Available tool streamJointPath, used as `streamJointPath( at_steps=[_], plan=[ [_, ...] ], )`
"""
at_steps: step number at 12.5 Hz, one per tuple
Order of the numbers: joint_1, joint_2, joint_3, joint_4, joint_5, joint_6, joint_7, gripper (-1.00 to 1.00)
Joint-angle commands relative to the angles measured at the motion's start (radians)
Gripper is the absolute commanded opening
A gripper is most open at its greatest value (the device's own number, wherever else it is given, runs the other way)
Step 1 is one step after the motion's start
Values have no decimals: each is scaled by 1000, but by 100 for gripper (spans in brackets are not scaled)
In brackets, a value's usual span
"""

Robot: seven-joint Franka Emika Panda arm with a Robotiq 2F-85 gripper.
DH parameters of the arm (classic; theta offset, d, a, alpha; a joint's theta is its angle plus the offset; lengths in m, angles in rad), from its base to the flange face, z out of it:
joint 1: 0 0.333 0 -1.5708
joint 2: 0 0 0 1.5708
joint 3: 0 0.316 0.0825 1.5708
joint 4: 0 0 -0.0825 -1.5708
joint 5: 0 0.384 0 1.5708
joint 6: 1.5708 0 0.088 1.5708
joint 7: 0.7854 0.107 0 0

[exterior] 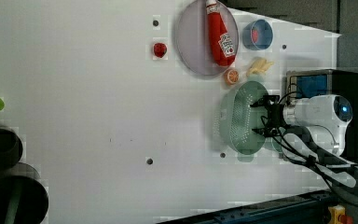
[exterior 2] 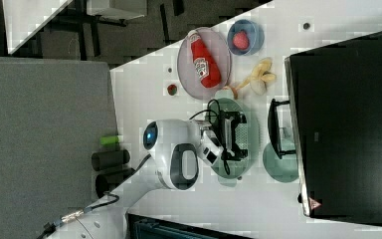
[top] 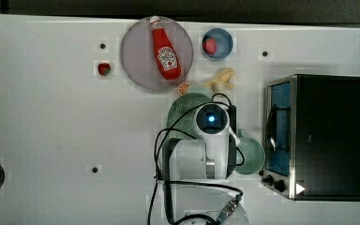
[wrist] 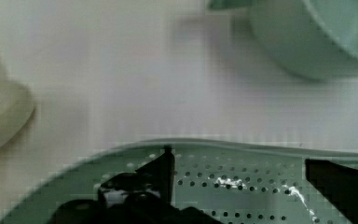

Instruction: Drag strainer left to right.

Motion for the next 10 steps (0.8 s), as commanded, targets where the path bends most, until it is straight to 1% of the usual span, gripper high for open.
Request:
streamJointPath(
  at_steps=[1, 4, 6, 7, 10],
  plan=[
    [1, -24, -8, 11, 4, -2, -136, 100],
    [1, -24, -33, 13, 4, 0, -129, 100],
    [3, -40, -20, 12, 4, 0, -146, 100],
    [4, -65, -3, 5, 4, -11, -213, 100],
    [4, -193, 43, -10, 5, -45, -566, 100]
  ],
)
